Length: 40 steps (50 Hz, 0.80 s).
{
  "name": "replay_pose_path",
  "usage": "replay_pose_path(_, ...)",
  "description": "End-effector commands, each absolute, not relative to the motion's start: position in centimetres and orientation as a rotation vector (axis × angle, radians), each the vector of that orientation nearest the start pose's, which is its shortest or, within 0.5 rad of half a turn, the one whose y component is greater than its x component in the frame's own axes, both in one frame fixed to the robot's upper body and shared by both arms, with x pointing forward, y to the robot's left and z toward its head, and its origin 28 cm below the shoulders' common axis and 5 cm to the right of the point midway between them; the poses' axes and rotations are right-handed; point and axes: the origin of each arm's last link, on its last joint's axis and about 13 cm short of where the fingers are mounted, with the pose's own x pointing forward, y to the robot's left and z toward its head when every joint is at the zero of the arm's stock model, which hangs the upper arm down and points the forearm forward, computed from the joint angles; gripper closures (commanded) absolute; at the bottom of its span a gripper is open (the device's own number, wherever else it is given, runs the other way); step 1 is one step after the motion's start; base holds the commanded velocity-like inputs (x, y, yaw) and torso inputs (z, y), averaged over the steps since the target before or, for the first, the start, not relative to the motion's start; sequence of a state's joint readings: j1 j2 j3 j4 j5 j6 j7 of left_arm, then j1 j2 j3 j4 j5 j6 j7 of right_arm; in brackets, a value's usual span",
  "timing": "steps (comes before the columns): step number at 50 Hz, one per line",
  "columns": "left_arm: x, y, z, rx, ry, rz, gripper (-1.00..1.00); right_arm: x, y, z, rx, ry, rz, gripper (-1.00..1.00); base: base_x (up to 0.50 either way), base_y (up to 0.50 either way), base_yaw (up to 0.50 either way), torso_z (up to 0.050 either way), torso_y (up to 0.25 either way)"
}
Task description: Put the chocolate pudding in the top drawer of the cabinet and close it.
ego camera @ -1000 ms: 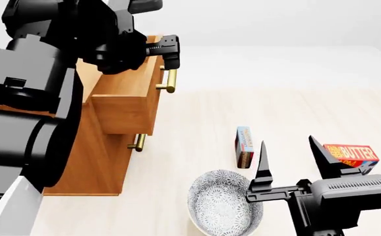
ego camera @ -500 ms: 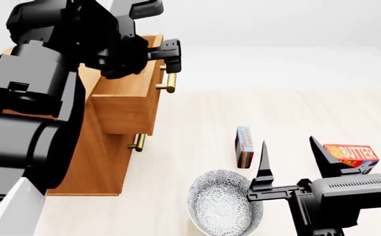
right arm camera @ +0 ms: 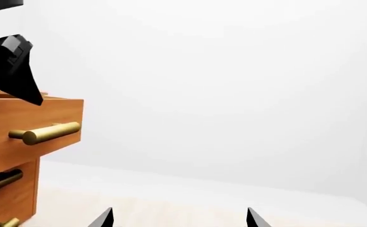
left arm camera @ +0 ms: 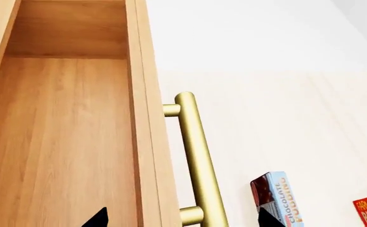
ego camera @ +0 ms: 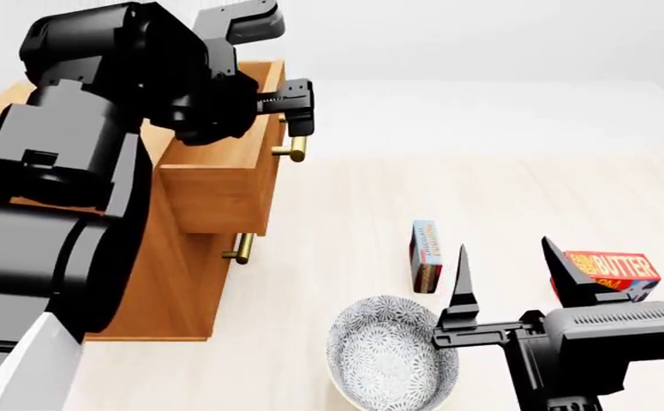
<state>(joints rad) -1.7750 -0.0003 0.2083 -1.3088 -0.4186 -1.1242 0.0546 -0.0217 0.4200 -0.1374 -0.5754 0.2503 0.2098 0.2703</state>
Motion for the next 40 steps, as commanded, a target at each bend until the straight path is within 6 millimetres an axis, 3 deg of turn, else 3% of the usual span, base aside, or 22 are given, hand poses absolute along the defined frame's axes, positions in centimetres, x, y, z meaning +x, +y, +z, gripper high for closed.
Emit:
replay_pose_path(1,39.9,18.6,31.5,-0.149,0.674,-0.257,-1.0,19.3,-12.9,11.4,-0.114,-0.283,0.03,-1.0,0.0,0.0,0.0,0.0,0.0)
replay_pose_path(40,40.0,18.9,29.9,-0.246,0.701,-0.319,-1.0,19.2,-13.2,11.1,-0.105,-0.273,0.026,-1.0,0.0,0.0,0.0,0.0,0.0)
